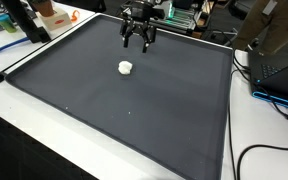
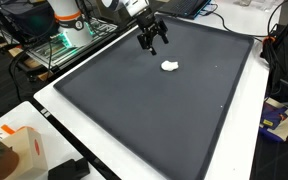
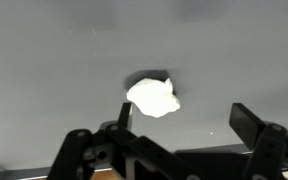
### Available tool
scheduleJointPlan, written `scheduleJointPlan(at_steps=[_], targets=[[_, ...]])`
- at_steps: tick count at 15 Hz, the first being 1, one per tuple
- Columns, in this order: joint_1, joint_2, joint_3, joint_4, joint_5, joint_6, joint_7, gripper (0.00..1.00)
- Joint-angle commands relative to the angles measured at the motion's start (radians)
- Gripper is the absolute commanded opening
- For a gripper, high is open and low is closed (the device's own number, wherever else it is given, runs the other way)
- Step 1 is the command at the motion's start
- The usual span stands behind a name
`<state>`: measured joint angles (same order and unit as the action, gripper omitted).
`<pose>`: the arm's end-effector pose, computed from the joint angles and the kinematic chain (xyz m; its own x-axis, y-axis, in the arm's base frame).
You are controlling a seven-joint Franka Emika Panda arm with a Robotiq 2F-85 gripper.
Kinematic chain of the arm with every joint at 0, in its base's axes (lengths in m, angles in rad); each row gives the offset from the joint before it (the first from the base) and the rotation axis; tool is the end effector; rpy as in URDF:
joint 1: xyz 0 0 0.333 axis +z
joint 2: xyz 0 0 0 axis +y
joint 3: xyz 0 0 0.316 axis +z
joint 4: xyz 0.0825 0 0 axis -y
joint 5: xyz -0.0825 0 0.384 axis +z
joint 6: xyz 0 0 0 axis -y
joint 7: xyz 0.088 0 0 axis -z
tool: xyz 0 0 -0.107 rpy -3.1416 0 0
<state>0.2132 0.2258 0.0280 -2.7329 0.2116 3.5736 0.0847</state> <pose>0.4266 0.0784 0.2227 0.8200 -0.0834 0.5663 -0.0373 -0.9950 -0.0926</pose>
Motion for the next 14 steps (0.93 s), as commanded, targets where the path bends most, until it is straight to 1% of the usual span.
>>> scheduleJointPlan(at_steps=[1, 9, 10, 11, 14], targets=[[-0.009, 0.006, 0.011, 0.004, 0.007, 0.008, -0.011, 1.0], [-0.001, 0.001, -0.001, 0.033, 0.017, 0.001, -0.044, 1.0], [0.017, 0.004, -0.015, 0.038, 0.023, 0.001, -0.049, 1.0], [0.02, 0.007, -0.019, 0.043, 0.027, -0.001, -0.056, 1.0], [0.017, 0.006, -0.02, 0.052, 0.022, 0.004, -0.052, 1.0]])
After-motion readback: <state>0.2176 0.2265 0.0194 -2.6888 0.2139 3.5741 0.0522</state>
